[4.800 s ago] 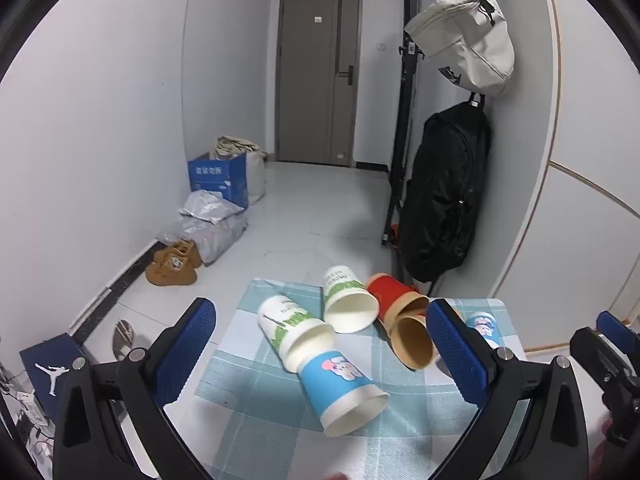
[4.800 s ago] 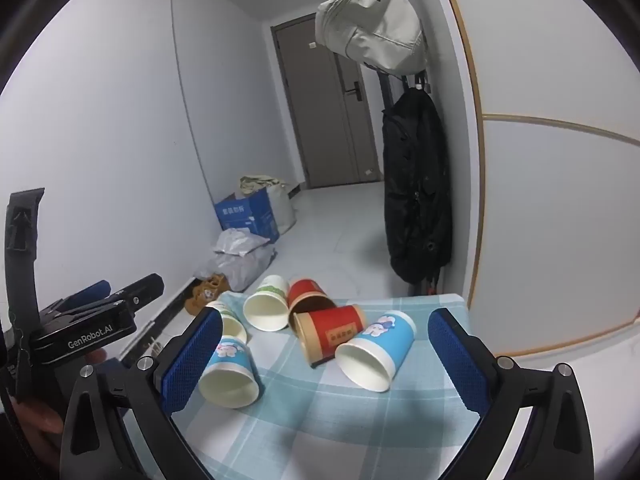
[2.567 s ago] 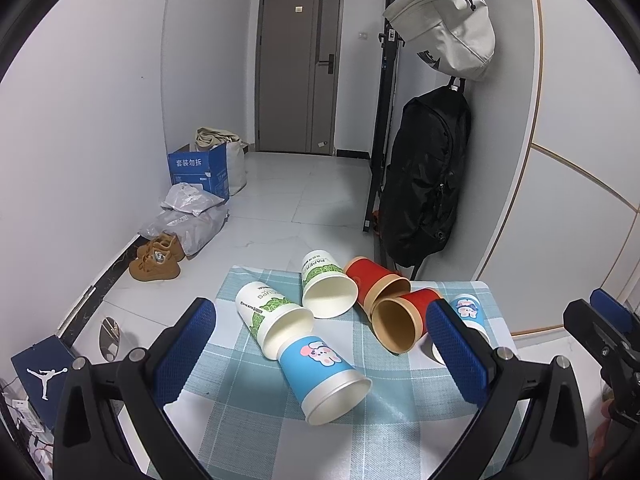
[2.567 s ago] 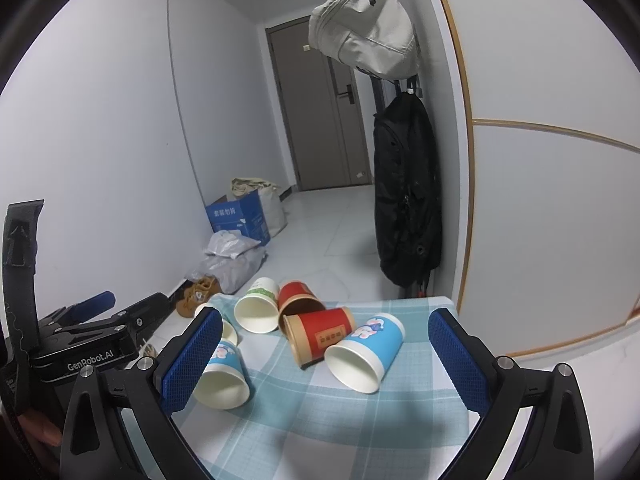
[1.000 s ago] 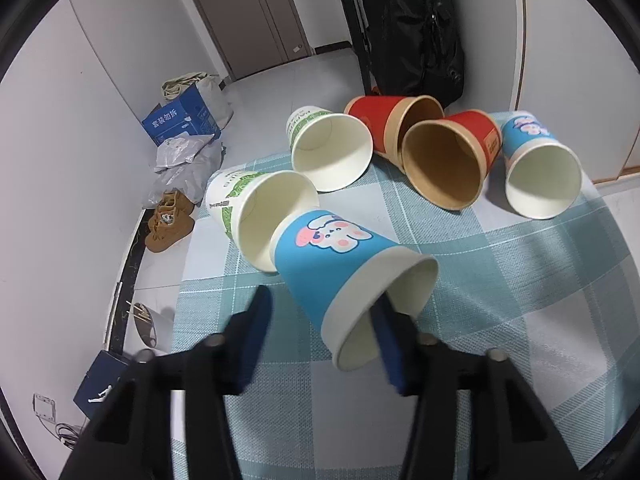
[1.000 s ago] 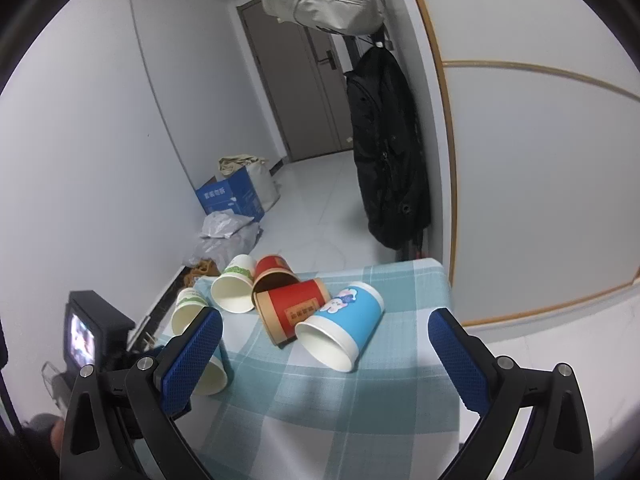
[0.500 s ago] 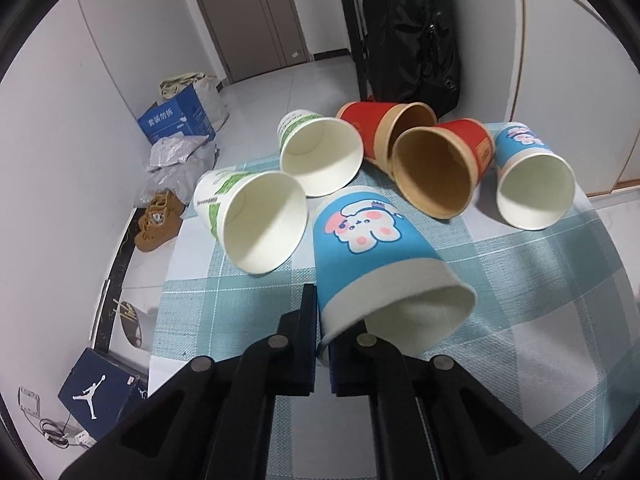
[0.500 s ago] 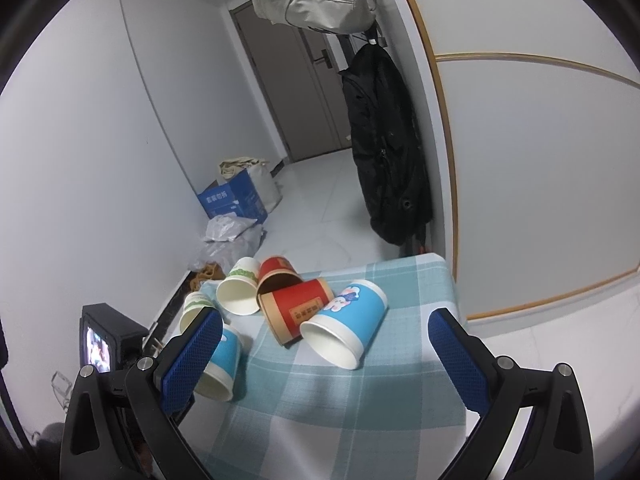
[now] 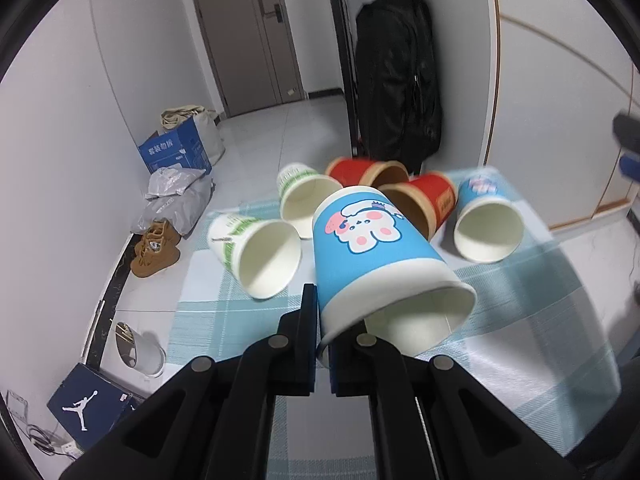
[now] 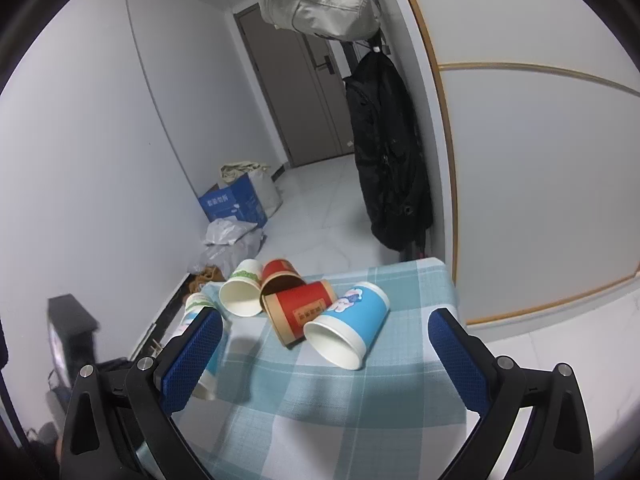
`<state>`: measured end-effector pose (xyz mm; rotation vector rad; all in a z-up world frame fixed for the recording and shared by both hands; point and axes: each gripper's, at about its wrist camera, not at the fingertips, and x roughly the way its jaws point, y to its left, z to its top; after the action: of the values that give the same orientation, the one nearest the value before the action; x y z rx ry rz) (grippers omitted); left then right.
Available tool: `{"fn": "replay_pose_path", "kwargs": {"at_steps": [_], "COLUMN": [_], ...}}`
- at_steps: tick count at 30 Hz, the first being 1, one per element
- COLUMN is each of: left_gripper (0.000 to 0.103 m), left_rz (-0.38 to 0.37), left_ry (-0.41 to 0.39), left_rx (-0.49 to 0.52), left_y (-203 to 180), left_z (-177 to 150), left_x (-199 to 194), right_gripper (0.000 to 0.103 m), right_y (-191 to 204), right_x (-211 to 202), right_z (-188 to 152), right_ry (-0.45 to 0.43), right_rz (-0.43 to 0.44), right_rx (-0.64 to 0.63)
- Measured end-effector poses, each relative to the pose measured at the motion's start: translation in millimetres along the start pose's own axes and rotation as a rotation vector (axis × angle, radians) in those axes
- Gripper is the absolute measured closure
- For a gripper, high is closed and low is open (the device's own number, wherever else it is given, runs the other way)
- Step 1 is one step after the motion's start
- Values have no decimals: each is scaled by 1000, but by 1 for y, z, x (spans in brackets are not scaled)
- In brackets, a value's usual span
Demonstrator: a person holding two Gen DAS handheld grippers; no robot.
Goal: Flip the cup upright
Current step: 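Lift the blue rabbit cup with the left gripper toward the table edge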
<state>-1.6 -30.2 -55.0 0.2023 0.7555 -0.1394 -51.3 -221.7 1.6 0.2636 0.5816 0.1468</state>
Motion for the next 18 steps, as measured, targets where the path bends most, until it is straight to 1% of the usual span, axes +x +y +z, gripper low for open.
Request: {"fn": "replay_pose_path", "kwargs": {"at_steps": [8,13,18], "left_gripper": [102,102,102], "left_rz": [-26,-59,-52], "left_ry": [-64,-64,-43], "left_rx": [-67,-94,-98], "left_y": [7,8,1], "left_z": [-2,-11,-27], "left_x": [-40,-57,-63], "right_gripper": [0,0,0], "right_y": [5,13,22], "right_x": [-21,-29,-33], "right_z": [-7,-13,-19], "right_ry": [-49,-66,-72], "right_rz": [27,57,76], "right_rx": [-20,-58,-106]}}
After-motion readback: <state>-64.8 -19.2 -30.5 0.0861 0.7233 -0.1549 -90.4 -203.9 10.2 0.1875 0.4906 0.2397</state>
